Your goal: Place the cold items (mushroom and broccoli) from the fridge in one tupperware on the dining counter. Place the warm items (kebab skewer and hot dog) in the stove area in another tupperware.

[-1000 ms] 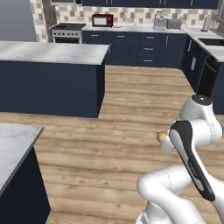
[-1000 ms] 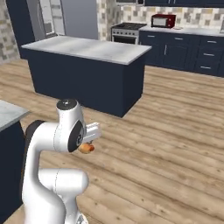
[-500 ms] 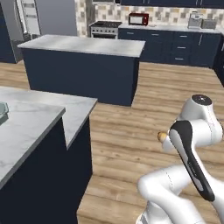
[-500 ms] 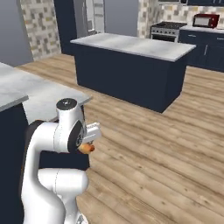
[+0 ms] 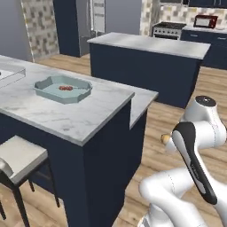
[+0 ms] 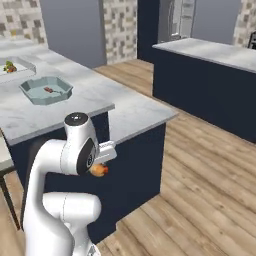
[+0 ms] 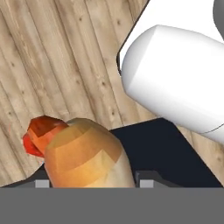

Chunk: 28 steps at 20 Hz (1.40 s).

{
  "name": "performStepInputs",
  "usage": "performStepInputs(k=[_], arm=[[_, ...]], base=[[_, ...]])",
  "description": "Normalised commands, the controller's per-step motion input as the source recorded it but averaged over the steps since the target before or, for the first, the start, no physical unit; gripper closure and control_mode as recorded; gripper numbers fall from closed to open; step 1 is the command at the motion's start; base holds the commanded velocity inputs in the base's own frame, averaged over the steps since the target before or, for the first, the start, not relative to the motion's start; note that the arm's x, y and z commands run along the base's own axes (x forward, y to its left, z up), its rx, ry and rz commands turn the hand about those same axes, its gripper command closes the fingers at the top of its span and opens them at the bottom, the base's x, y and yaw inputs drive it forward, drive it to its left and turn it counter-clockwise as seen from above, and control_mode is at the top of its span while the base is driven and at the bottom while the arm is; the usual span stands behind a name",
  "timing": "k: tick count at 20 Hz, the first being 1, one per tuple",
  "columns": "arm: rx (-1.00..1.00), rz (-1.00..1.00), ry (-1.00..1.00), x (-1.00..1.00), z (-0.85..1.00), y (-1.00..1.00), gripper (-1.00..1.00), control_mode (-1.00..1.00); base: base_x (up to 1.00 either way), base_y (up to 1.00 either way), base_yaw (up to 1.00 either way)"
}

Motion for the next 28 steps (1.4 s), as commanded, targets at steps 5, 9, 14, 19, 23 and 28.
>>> performStepInputs(k=[5,9,14,19,23,28], arm=[[0.0,0.0,0.0,0.0,0.0,0.0,1.0,1.0],[0.0,0.0,0.0,0.0,0.0,0.0,1.0,1.0],[0.0,0.0,0.0,0.0,0.0,0.0,1.0,1.0],[0.0,0.0,0.0,0.0,0.0,0.0,1.0,1.0],[0.0,0.0,0.0,0.0,0.0,0.0,1.0,1.0],[0.0,0.0,0.0,0.0,0.0,0.0,1.0,1.0]], base=[[0.17,0.32,0.54],[0.31,0.08,0.54],[0.38,-0.04,0.46],[0.37,-0.17,0.4],[0.35,-0.27,0.3],[0.55,-0.32,0.24]])
